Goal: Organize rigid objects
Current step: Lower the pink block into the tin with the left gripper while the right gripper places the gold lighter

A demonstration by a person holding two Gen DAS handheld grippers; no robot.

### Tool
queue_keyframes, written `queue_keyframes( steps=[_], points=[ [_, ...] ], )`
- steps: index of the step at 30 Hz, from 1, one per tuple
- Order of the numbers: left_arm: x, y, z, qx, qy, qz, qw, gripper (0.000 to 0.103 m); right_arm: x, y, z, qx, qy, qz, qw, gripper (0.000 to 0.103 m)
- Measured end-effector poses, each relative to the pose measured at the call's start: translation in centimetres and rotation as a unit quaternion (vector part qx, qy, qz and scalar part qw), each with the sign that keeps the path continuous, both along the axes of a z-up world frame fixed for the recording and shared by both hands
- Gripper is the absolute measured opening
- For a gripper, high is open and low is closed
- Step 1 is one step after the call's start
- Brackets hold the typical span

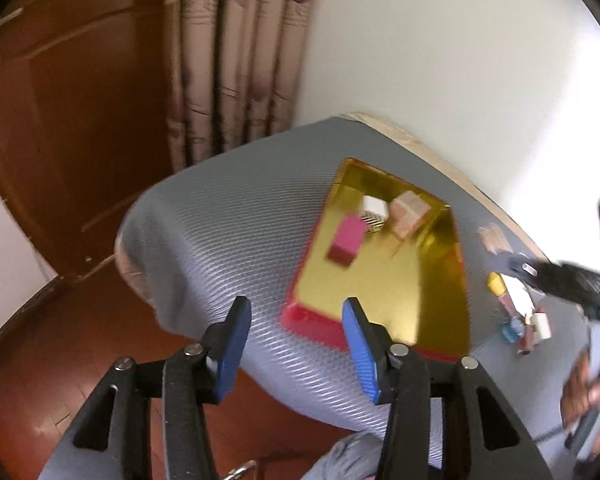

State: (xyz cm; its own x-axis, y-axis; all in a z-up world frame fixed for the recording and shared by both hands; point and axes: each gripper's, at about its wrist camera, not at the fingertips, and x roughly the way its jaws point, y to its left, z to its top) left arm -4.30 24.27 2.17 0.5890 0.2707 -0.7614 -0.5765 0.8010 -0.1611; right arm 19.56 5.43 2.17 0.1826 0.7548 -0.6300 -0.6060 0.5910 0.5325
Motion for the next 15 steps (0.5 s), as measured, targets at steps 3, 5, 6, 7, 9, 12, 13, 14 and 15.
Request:
queue_keyframes(
  steps=[3,5,6,7,9,12,13,14,15],
  points=[
    [0.0,0.7,-0.4,0.017,0.004,0.012,0.9998,0.051,1.2,4.6,-1.3,-0.037,0.019,0.016,0.999,0.027],
    [-0.1,0.8,-0.7,0.016,0.001,0.008,0.9998,0.051,2.0,6.7,-2.0,-0.062,0.023,0.016,0.998,0.027],
    [-0.2,1.0,-0.8,0.017,0.003,0.01,0.9998,0.051,2.3,7.6,-2.2,-0.07,0.027,0.02,0.997,0.027],
    [-0.3,1.2,-0.9,0.015,0.005,0.01,0.9998,0.051,2.6,8.6,-2.7,-0.083,0.033,0.024,0.996,0.027],
    [0.1,1.4,-1.1,0.003,0.008,-0.001,1.0,0.051,3.2,9.7,-3.4,-0.106,0.034,0.018,0.994,0.027],
    [0.3,1.5,-1.4,0.004,0.011,-0.005,0.9999,0.051,4.4,11.8,-4.3,-0.131,0.045,0.012,0.99,0.027],
    [0.4,1.5,-1.5,0.006,0.011,-0.006,0.9999,0.051,4.7,12.2,-4.5,-0.136,0.046,0.009,0.99,0.027],
    [0.4,1.5,-1.5,0.005,0.01,-0.005,0.9999,0.051,5.0,12.6,-4.7,-0.143,0.04,0.002,0.989,0.027],
    [0.4,1.6,-1.5,0.004,0.01,-0.006,0.9999,0.051,5.2,13.2,-4.7,-0.148,0.037,0.0,0.988,0.027]
  ],
)
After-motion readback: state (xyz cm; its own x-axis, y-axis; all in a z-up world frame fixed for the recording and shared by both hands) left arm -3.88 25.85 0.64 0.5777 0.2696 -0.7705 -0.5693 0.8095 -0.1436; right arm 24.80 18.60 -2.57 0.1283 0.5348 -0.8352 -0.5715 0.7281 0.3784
